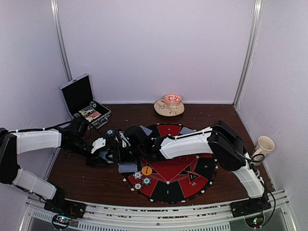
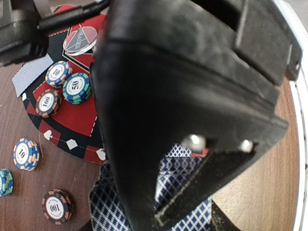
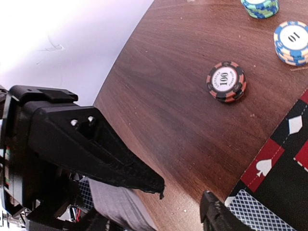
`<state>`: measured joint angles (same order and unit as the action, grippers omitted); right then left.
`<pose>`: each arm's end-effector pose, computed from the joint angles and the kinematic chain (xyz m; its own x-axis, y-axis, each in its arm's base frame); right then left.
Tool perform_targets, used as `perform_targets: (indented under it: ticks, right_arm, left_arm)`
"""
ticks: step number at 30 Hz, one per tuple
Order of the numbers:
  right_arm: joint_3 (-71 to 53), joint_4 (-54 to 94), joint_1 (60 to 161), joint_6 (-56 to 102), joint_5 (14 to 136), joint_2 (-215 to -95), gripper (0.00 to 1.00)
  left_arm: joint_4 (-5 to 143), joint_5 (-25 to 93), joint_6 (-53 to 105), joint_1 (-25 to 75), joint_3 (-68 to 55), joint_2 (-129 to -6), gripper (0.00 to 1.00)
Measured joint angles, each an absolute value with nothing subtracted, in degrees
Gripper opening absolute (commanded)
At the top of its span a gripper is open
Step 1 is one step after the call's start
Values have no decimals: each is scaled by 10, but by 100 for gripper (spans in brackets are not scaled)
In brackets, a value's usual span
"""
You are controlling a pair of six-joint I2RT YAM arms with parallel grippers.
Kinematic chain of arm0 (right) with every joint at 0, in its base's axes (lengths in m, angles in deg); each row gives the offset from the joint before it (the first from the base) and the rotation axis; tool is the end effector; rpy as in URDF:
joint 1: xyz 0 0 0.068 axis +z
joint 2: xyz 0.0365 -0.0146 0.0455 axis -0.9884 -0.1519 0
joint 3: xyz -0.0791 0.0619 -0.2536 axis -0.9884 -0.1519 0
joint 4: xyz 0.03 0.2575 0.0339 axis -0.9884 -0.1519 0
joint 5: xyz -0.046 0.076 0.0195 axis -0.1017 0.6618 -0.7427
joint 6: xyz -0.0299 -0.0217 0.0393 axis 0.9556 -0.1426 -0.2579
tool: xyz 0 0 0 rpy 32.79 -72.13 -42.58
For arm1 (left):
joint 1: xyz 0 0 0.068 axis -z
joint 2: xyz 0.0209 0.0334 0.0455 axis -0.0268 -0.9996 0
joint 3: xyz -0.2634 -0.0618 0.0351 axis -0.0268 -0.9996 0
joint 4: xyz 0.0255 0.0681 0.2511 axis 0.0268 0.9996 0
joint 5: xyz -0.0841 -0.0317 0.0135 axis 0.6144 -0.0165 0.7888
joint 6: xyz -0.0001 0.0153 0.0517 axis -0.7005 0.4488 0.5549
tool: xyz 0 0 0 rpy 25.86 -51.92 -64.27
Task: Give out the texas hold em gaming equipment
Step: Pick up the poker card from the face-down deck piles.
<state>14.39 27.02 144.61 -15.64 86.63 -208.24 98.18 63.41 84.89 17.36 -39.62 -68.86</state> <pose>0.2287 0.4819 0.1576 -0.8460 -0.1849 -0.5001 -0.5278 0.4233 0.7363 0.2132 -0.0962 0.1760 -0.2049 0.6847 -0.6994 0.9713 0.2306 -0.0587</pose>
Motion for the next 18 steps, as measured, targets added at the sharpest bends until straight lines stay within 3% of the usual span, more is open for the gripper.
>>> perform_targets:
  ticks: [12,18]
  right_arm:
    - [93,292,1438,-154,864,-2048,44]
    - [76,298,1438,-154,869,-2036,32]
  left_arm:
    - [979,625,849,174,-397,-689,52]
    - [979,625,849,174,-397,-689,52]
